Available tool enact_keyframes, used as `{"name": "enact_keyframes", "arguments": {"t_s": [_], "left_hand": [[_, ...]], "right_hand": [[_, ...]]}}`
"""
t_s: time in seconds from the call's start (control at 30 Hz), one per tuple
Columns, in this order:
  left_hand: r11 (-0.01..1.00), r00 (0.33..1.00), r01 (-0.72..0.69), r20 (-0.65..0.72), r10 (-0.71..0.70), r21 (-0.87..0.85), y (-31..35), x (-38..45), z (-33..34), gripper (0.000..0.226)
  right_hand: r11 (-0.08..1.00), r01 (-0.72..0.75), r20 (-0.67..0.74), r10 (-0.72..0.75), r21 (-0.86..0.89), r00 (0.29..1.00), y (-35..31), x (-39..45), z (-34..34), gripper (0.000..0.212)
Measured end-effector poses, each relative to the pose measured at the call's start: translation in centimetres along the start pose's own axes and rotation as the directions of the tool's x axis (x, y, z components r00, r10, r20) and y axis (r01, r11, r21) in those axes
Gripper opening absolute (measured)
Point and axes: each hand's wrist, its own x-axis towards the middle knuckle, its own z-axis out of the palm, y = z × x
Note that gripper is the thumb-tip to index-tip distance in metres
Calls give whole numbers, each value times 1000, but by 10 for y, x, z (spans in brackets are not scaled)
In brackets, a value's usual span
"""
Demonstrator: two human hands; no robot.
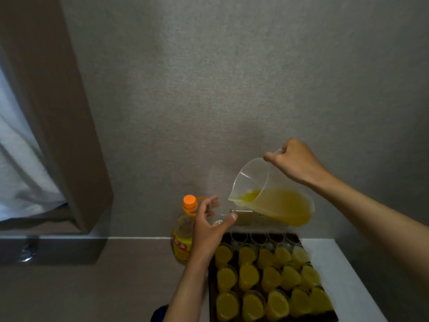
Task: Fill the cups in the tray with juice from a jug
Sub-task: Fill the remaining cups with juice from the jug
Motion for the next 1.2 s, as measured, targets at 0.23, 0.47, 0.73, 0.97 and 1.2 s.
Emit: {"name": "enact_keyframes", "arguments": {"t_s": [0.23, 0.47, 0.73, 0.97, 1.2], "left_hand": [[1000, 1000, 11, 14, -11, -6, -5, 0, -2, 54], [1000, 1000, 21, 11, -21, -23, -9, 1, -5, 54], [999, 1000, 24, 4, -23, -37, -10, 2, -13, 52], [998, 1000, 21, 16, -20, -53, -11, 2, -15, 52], [998, 1000, 10, 20, -9, -61, -5, 1, -19, 53]], "right_hand": [[1000, 10, 23, -10, -5, 1000, -7, 2, -4, 48], [1000, 14, 26, -14, -14, 1000, -13, 3, -2, 46], [1000, 15, 19, -15, -3, 1000, -19, 4, 0, 43], [1000, 26, 25, -26, -11, 999, -27, 5, -3, 43], [1000, 23, 11, -23, -20, 1000, -34, 5, -7, 44]]}}
